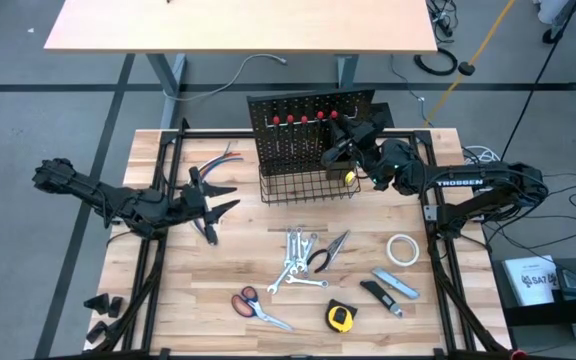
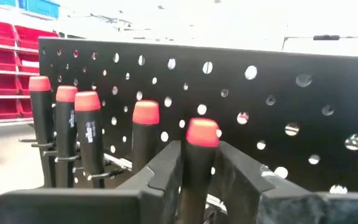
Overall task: Hang tools onto peg board
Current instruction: Hang the nut driver on the pegboard
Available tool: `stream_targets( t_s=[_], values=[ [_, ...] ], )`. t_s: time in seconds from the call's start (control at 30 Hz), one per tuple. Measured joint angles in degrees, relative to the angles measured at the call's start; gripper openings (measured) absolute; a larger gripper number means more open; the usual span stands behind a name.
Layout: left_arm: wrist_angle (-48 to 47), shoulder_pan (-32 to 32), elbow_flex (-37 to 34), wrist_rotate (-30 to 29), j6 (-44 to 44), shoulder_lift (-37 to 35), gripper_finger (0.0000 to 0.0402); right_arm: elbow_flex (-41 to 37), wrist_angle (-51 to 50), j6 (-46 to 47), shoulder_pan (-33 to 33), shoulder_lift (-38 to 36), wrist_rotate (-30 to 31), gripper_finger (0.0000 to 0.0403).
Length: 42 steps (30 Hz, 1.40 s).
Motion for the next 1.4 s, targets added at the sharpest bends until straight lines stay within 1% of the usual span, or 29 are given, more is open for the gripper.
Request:
stream_targets(
  t_s=[0.13,0.37,0.5,0.6,0.73,0.93,1.03,1.1,1.2,1.27,1.4],
  values=[
    [0.0,0.0,0.0,0.0,0.0,0.0,0.0148,0.0,-0.4,-1.3,0.2,0.0,-0.1,0.0120],
    [0.0,0.0,0.0,0.0,0.0,0.0,0.0148,0.0,-2.7,-3.3,0.3,-0.3,-0.4,0.0191],
    [-0.1,0.0,0.0,0.0,0.0,0.0,0.0148,0.0,-2.4,-4.4,0.9,-0.8,-0.1,0.0215],
    [-0.1,0.0,0.0,0.0,0.0,0.0,0.0148,0.0,-1.9,-6.6,1.6,-2.1,-0.1,0.0221],
    [-0.1,0.0,0.0,0.0,0.0,0.0,0.0148,0.0,-2.0,-8.0,3.0,-4.3,-0.1,0.0220],
    [-0.2,0.0,0.0,0.6,0.0,0.0,0.0148,0.0,-2.1,-7.9,5.8,-8.0,-0.1,0.0219],
    [-0.2,0.0,0.0,2.1,0.0,0.0,0.0148,0.0,-3.3,-5.0,8.2,-9.9,-0.1,0.0219],
    [-0.1,0.0,0.0,2.9,0.0,0.0,0.0148,0.0,-5.8,-1.3,9.8,-11.1,-0.6,0.0219],
    [-0.2,0.0,0.0,3.1,0.0,0.0,0.0148,0.0,-13.4,3.0,11.6,-13.0,-3.8,0.0219],
    [-0.5,0.0,0.0,4.0,0.0,0.0,0.0148,0.0,-20.2,5.5,12.3,-13.9,-6.3,0.0219],
    [-0.7,0.0,0.0,8.8,0.0,0.0,0.0148,0.0,-35.1,12.6,13.7,-14.3,-9.6,0.0219]
  ],
)
